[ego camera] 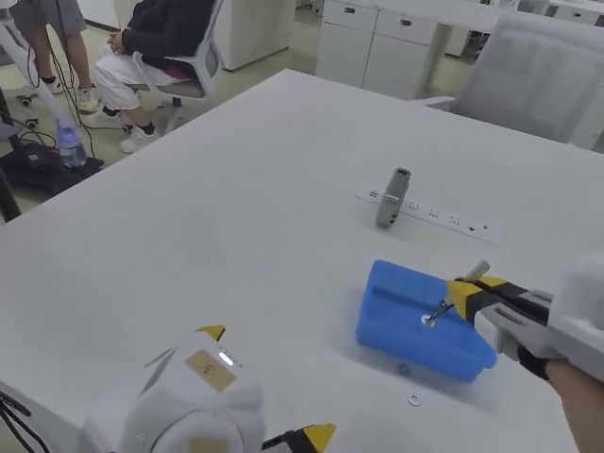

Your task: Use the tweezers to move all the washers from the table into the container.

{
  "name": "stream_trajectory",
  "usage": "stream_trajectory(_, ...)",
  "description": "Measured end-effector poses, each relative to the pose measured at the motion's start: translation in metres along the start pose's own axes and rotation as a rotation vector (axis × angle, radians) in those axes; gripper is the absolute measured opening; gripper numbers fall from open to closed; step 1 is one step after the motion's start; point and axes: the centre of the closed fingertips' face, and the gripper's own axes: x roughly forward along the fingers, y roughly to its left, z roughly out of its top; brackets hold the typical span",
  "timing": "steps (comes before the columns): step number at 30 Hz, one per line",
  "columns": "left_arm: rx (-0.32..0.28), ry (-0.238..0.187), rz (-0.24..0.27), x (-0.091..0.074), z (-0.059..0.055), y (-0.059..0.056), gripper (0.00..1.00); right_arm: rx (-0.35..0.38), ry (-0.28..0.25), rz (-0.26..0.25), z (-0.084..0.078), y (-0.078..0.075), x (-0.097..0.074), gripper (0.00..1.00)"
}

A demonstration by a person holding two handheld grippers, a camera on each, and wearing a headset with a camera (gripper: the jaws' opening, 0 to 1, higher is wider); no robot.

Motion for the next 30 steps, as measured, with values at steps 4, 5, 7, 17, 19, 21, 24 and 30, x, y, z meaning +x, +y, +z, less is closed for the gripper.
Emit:
stream_trajectory(4, 0.003, 0.003, -0.003, 0.000, 0.000, -0.001, 0.84, -0.005, 0.010, -0.014, -0.007, -0.007, 0.011, 0.01)
stream_trajectory(5, 0.003, 0.002, -0.003, 0.000, 0.000, -0.001, 0.84, -0.005, 0.014, -0.018, -0.008, -0.008, 0.013, 0.01)
stream_trajectory(7, 0.002, 0.003, -0.002, 0.000, -0.001, 0.000, 0.84, -0.015, 0.027, -0.030, -0.014, -0.011, 0.018, 0.01)
stream_trajectory(17, -0.001, 0.005, -0.003, 0.001, -0.001, 0.000, 0.83, 0.005, 0.088, -0.032, -0.041, -0.015, 0.044, 0.01)
stream_trajectory(19, -0.002, 0.006, -0.002, 0.001, -0.001, 0.000, 0.83, 0.014, 0.088, -0.031, -0.041, -0.014, 0.047, 0.01)
stream_trajectory(21, -0.003, 0.007, 0.001, 0.002, -0.002, 0.000, 0.83, 0.018, 0.096, -0.034, -0.044, -0.015, 0.052, 0.01)
stream_trajectory(24, -0.003, 0.009, 0.001, 0.002, -0.002, 0.001, 0.83, 0.031, 0.109, -0.029, -0.050, -0.015, 0.058, 0.01)
stream_trajectory(30, -0.001, 0.012, 0.002, 0.002, -0.002, 0.001, 0.83, 0.043, 0.131, -0.026, -0.060, -0.012, 0.062, 0.01)
